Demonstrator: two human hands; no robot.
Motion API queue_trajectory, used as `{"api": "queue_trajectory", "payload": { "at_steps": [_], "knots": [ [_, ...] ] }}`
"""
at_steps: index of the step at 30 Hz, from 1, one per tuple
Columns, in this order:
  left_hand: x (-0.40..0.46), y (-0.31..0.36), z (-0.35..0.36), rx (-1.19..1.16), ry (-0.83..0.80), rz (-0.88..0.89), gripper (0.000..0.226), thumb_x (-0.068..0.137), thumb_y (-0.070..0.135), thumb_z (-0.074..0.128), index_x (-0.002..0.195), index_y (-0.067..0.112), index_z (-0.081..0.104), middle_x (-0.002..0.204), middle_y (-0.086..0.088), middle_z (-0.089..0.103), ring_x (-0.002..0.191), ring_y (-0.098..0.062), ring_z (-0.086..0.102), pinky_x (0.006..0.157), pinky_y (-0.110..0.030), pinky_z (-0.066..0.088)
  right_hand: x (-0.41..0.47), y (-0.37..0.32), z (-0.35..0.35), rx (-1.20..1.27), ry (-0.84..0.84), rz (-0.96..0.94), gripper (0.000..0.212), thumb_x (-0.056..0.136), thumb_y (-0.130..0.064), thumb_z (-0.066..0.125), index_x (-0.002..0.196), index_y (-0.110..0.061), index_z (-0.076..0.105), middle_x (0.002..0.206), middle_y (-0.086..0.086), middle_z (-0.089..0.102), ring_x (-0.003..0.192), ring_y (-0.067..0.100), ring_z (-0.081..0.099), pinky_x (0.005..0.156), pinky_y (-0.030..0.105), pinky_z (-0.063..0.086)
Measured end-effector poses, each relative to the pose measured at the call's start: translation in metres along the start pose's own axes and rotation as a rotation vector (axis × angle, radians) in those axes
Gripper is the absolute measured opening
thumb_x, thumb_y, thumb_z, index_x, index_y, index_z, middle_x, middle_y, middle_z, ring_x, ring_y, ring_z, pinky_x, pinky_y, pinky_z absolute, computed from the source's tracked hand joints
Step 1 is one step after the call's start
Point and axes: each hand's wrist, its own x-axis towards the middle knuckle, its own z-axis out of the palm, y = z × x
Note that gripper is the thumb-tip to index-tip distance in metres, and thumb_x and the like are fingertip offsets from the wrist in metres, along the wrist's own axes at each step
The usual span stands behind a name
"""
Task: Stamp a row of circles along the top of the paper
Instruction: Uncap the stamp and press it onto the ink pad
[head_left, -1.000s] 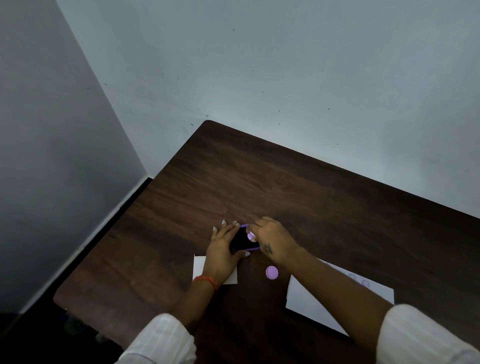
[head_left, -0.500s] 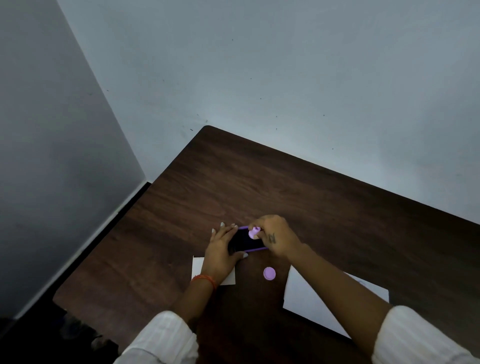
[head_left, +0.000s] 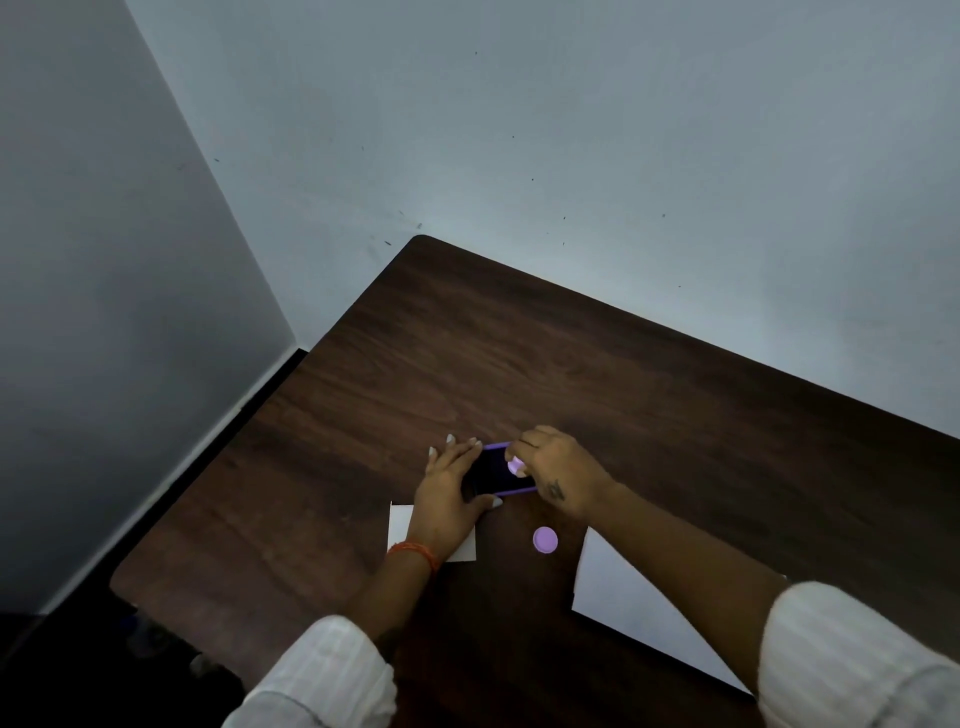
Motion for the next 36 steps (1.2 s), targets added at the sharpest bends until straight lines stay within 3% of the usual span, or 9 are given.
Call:
{"api": "queue_trajectory", "payload": {
  "at_steps": [3,6,9,11,19,24,28,30,36],
  "knots": [
    [0.001,-0.001,0.001,0.012,0.016,0.016,0.071,0.072,0.016,0.075,0.134,0.013,0.042,0.145,-0.006,0.042,0.142,-0.023,0.023,0.118,-0.033,0.002,-0.003,-0.010,0.005,-0.017,0.069,0.056,0.027,0.084,-0.001,0.055,0.111,0.002,0.057,0.113,0.022,0.061,0.106,0.036,0.054,0.088,0.043,0.047],
    [0.001,0.001,0.001,0.014,0.013,0.011,0.070,0.072,0.016,0.075,0.133,0.013,0.042,0.145,-0.007,0.043,0.141,-0.023,0.026,0.121,-0.039,0.008,-0.009,-0.021,0.013,0.004,0.109,0.157,0.032,0.079,0.000,0.060,0.111,0.002,0.057,0.114,0.023,0.061,0.107,0.036,0.053,0.088,0.043,0.048],
    [-0.001,0.004,-0.002,0.013,-0.012,0.003,0.070,0.072,0.017,0.075,0.134,0.012,0.042,0.145,-0.007,0.042,0.141,-0.024,0.025,0.121,-0.043,0.012,-0.005,-0.015,-0.002,0.195,0.135,0.196,0.014,0.081,-0.004,0.059,0.093,0.001,0.066,0.095,0.022,0.067,0.089,0.036,0.061,0.075,0.036,0.047],
    [-0.002,0.005,-0.003,0.013,-0.028,-0.010,0.070,0.073,0.017,0.074,0.134,0.013,0.041,0.146,-0.006,0.041,0.141,-0.023,0.024,0.119,-0.045,0.016,-0.002,-0.005,-0.013,0.306,0.070,0.270,0.015,0.083,-0.009,0.060,0.091,-0.001,0.068,0.095,0.019,0.069,0.087,0.032,0.063,0.077,0.033,0.048],
    [-0.001,0.003,-0.003,0.026,-0.032,-0.006,0.071,0.073,0.017,0.074,0.135,0.014,0.039,0.147,-0.005,0.040,0.142,-0.022,0.023,0.119,-0.046,0.018,-0.012,-0.002,-0.002,0.060,0.034,0.119,0.021,0.091,-0.011,0.048,0.104,-0.002,0.061,0.107,0.018,0.065,0.101,0.030,0.055,0.085,0.038,0.045],
    [0.000,0.002,0.000,0.027,-0.007,0.008,0.071,0.073,0.017,0.074,0.134,0.013,0.041,0.146,-0.005,0.042,0.142,-0.023,0.024,0.120,-0.045,0.014,-0.011,-0.001,0.005,0.125,0.146,0.207,0.015,0.089,-0.008,0.053,0.095,-0.001,0.064,0.097,0.018,0.067,0.092,0.031,0.059,0.075,0.026,0.037],
    [0.000,0.002,0.000,0.044,0.003,0.020,0.070,0.074,0.018,0.073,0.135,0.014,0.040,0.147,-0.005,0.040,0.143,-0.022,0.021,0.119,-0.036,0.003,-0.009,0.007,-0.003,0.012,0.026,0.045,0.019,0.088,-0.007,0.052,0.104,-0.001,0.062,0.104,0.019,0.066,0.098,0.033,0.057,0.081,0.038,0.046],
    [0.000,0.003,0.000,0.044,0.008,0.024,0.070,0.074,0.018,0.073,0.135,0.014,0.039,0.147,-0.005,0.040,0.143,-0.021,0.020,0.116,-0.031,-0.001,-0.004,0.009,-0.012,-0.031,-0.062,0.012,0.023,0.091,-0.011,0.050,0.110,-0.002,0.060,0.111,0.017,0.063,0.102,0.030,0.055,0.086,0.035,0.044],
    [0.000,0.002,0.002,0.026,0.023,0.022,0.070,0.073,0.018,0.074,0.134,0.013,0.041,0.146,-0.006,0.041,0.143,-0.023,0.020,0.120,-0.037,0.004,-0.011,-0.009,-0.002,-0.032,0.037,0.160,0.026,0.090,-0.007,0.046,0.113,0.000,0.055,0.114,0.020,0.060,0.106,0.032,0.051,0.088,0.038,0.042]
  ]
}}
